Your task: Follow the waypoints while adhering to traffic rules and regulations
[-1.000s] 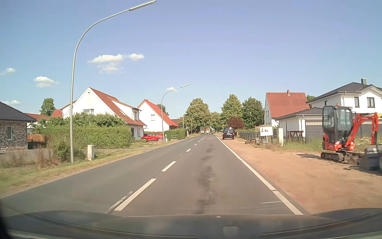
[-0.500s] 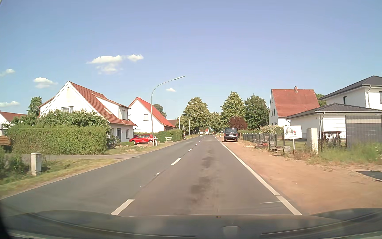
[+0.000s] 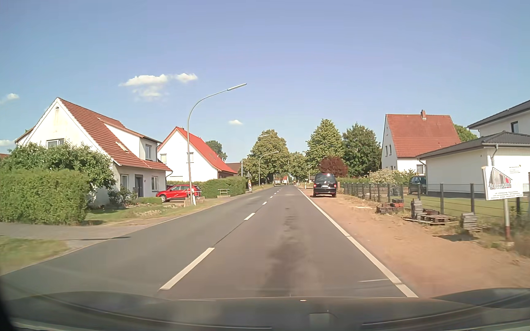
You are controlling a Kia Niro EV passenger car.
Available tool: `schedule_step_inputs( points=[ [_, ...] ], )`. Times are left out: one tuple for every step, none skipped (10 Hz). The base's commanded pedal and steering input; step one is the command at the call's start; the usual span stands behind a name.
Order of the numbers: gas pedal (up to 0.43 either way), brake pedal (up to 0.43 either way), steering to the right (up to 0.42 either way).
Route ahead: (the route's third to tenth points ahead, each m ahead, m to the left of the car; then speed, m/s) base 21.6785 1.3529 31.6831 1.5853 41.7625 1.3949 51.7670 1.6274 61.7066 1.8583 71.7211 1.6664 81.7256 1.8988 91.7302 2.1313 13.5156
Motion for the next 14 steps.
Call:
schedule_step_inputs(
  points=[
    [0.189, 0.006, 0.001],
    [0.189, 0.006, 0.001],
    [0.189, 0.006, 0.0],
    [0.189, 0.006, 0.0],
    [0.189, 0.006, 0.0],
    [0.189, 0.006, 0.0],
    [0.189, 0.006, 0.0],
    [0.189, 0.006, 0.0],
    [0.177, 0.006, 0.0],
    [0.177, 0.006, 0.0],
    [0.177, 0.006, 0.0],
    [0.169, 0.006, 0.0],
    [0.169, 0.006, 0.0],
    [0.169, 0.006, 0.0]
  ],
)
